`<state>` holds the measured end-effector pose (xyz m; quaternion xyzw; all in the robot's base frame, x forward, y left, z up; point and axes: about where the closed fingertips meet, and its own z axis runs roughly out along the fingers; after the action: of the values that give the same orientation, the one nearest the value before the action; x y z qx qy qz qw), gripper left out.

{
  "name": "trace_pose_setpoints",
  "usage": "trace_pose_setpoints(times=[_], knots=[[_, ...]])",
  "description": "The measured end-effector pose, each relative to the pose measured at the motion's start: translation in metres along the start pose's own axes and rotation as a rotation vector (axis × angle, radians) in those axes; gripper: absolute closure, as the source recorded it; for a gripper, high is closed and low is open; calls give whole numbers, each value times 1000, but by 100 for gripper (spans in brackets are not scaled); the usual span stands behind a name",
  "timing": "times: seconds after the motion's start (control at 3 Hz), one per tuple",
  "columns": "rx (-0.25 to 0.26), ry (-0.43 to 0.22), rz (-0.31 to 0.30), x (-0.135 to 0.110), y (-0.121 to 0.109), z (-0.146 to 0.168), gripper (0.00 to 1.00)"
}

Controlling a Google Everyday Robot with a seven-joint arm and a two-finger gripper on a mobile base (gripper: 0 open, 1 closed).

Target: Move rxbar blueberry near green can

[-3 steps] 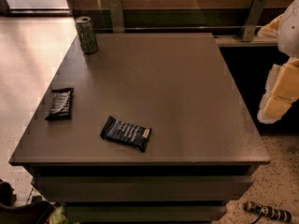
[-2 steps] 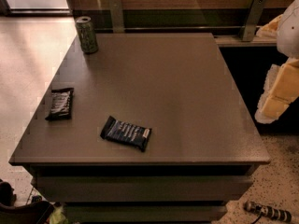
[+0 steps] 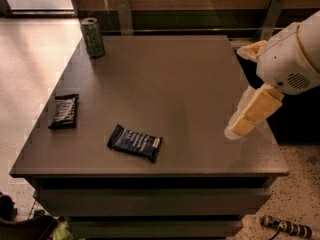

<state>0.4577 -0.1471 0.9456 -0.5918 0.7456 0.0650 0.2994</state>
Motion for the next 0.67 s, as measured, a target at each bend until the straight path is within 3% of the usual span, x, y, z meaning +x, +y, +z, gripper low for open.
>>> trace_pose_setpoints(times=[0.67], knots=[[-42, -353, 29, -72, 16, 68, 0]])
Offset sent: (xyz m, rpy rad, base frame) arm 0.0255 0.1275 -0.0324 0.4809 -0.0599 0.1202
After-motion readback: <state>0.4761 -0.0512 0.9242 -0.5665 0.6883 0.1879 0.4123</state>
